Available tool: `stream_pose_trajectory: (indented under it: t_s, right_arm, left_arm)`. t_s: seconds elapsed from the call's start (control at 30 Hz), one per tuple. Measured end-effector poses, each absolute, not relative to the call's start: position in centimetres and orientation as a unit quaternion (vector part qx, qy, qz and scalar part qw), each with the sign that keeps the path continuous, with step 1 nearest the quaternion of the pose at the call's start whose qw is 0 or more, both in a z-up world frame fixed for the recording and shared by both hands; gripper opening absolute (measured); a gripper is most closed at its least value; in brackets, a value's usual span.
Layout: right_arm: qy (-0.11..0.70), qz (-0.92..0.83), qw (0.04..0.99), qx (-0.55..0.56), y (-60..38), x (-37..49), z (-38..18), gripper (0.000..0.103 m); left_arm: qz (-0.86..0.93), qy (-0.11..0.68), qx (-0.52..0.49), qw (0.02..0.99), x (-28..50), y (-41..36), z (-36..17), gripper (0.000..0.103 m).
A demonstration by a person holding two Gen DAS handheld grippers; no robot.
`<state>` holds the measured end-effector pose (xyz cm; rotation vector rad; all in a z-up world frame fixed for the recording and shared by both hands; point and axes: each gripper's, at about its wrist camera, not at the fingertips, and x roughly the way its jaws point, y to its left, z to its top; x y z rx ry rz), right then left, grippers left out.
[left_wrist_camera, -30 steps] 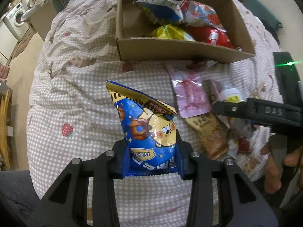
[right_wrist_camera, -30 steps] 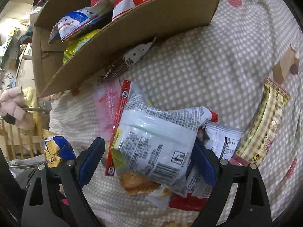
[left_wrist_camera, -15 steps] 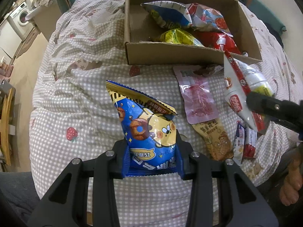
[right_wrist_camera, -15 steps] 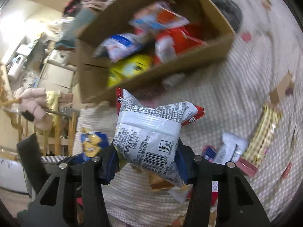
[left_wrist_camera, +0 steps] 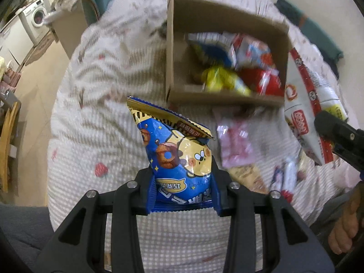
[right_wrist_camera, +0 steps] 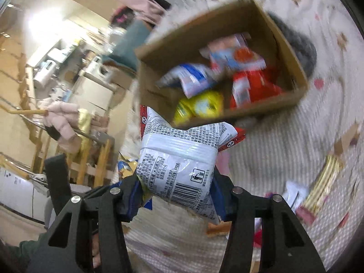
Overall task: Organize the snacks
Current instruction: 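Grasp the white snack bag with the right tool while the left tool holds the blue packet, then lower the blue packet into the box with the left tool while the right tool drops the white bag in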
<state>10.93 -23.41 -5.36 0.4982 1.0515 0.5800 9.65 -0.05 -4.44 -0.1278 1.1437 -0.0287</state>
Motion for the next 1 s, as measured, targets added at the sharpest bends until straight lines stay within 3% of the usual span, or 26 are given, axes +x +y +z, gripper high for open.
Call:
stream_pose_trajectory:
  t_s: [0.27, 0.47, 1.0]
  right_arm:
    - [0.397, 0.259, 0.859, 0.192, -24.9, 13.2, 0.3, 0.054]
    - [0.396, 0.226, 0.874, 0.165, -25.7, 17.8, 0.1, 0.054]
    - [0.473, 0.163, 0.860, 0.096, -25.0, 23.9, -5.6, 0.054]
  left_arm:
    - [-0.004, 0.482, -0.042, 0.875, 14.2, 0.1, 1.2, 0.035]
    - [-0.001, 0.461, -0.019, 0.887, 18.5, -1.3, 3.2, 0.035]
    - [0.009, 0.504, 0.050, 0.862, 26.0, -6.0, -3.3, 0.035]
